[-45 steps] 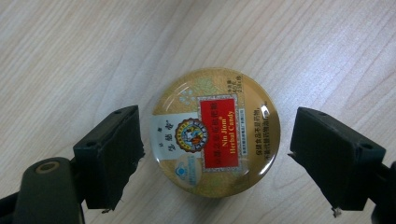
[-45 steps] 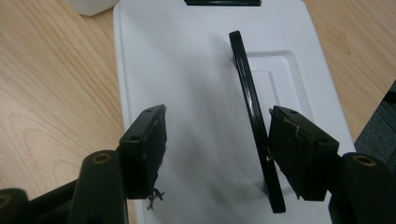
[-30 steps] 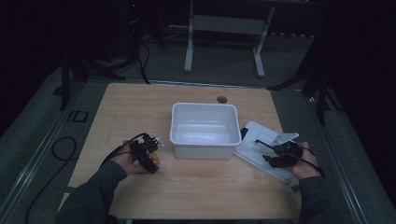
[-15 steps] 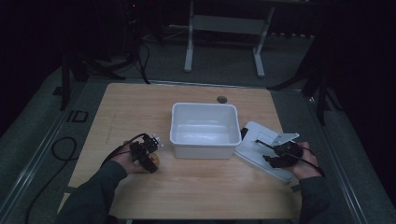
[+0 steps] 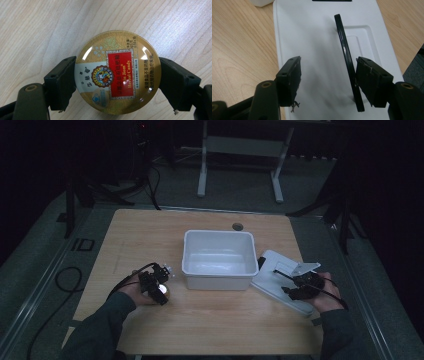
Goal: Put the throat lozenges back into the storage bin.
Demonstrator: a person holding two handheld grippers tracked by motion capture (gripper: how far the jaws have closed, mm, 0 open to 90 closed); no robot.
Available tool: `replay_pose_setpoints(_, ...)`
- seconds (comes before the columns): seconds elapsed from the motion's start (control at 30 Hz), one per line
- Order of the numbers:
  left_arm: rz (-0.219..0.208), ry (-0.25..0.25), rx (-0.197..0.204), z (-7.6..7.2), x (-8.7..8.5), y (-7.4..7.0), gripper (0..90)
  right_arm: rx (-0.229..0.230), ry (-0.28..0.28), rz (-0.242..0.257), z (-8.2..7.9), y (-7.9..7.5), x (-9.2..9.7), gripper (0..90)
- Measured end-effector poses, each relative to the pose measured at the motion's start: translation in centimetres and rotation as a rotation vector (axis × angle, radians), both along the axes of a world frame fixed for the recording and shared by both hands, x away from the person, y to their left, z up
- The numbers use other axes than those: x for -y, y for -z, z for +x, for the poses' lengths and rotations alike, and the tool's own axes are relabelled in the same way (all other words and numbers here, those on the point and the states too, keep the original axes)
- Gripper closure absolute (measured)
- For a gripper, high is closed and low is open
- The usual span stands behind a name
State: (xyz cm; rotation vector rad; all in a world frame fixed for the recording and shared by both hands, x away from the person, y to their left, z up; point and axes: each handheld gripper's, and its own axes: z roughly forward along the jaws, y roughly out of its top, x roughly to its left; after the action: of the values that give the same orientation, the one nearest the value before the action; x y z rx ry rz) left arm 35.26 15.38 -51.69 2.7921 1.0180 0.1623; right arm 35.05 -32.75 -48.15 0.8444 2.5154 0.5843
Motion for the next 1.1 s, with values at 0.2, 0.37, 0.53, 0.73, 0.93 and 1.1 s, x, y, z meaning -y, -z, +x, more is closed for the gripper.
replay_pose_setpoints(0.2, -0.013, -0.001, 0.005, 0.0, -0.4, -0.4, 20.6, -0.001, -0.001, 0.001, 0.0, 0.1, 0.0, 36.9)
replay_pose_setpoints(0.37, -0.02, 0.004, 0.021, 0.0, -0.5, -0.8, 20.6, 0.0, 0.0, 0.003, 0.0, 0.1, 0.0, 36.8)
replay_pose_setpoints(0.53, -0.03, -0.003, 0.033, 0.0, -0.6, -1.2, 20.6, -0.001, -0.001, 0.003, 0.0, 0.1, 0.0, 36.8)
replay_pose_setpoints(0.73, -0.03, 0.001, 0.041, 0.0, -0.9, -1.8, 20.7, -0.002, -0.001, 0.003, 0.0, 0.2, 0.0, 36.8)
replay_pose_setpoints(0.93, -0.036, -0.004, 0.051, 0.1, -1.2, -2.3, 20.7, -0.002, -0.001, 0.005, 0.0, 0.2, 0.0, 36.8)
replay_pose_setpoints(1.1, -0.044, 0.012, 0.048, 0.1, -1.4, -2.8, 20.6, -0.003, 0.001, 0.006, -0.1, 0.2, 0.0, 36.8)
